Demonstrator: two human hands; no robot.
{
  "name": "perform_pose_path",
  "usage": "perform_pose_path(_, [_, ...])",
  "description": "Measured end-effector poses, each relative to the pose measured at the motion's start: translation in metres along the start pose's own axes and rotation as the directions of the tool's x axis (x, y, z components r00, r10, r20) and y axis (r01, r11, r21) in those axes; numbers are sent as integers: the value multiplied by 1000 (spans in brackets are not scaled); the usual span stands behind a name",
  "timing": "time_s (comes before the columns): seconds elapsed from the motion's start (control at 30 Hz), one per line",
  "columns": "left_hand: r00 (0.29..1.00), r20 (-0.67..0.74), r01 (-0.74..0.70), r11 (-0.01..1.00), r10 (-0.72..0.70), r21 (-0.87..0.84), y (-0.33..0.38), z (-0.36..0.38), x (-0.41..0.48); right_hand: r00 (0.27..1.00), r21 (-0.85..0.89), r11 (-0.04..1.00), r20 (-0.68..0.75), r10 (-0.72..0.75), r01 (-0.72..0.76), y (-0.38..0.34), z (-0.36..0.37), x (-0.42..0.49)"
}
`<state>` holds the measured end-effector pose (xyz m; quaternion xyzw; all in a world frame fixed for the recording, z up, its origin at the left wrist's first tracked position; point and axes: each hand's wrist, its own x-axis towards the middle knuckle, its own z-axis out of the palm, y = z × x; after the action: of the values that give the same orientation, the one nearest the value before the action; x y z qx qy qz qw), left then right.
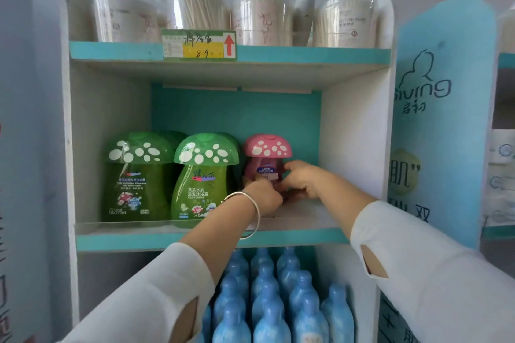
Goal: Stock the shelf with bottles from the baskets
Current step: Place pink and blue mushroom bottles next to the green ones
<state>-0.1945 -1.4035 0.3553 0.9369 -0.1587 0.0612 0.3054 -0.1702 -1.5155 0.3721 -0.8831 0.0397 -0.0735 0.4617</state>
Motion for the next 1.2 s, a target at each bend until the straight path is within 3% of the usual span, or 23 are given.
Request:
perform_pose_path(0.13, [999, -18, 45, 999, -45, 27, -1, 0, -1, 999, -30, 999, -39, -25, 24, -1, 9, 1])
perform_pose_path(0.3, [1000, 10, -3, 998, 2, 59, -1, -3, -2, 995, -129, 991, -84, -58, 47, -4, 14, 0])
perform_pose_path(0.43, [1000, 31, -9, 995, 6, 96, 1, -3, -4, 989, -298, 953, -118, -89, 50, -6, 13, -2])
perform_pose_path(0.7, [998, 8, -58, 988, 58, 143, 1, -2, -6, 994, -331, 943, -92, -53, 20, -6, 13, -4])
perform_pose_path(0.8, [988, -71, -120, 976, 134, 180, -1, -2, -12, 991, -371, 929, -120, -57, 8, -7, 9, -10])
perform_pose_path(0.97, [908, -270, -221, 915, 320, 338, 3, -6, -33, 954, -447, 892, -229, -193, 74, -8, -3, -32])
perform_pose_path(1.2, [879, -277, -290, 897, 388, 335, 26, -1, -72, 902, -448, 881, -303, -309, 151, -1, -21, -85])
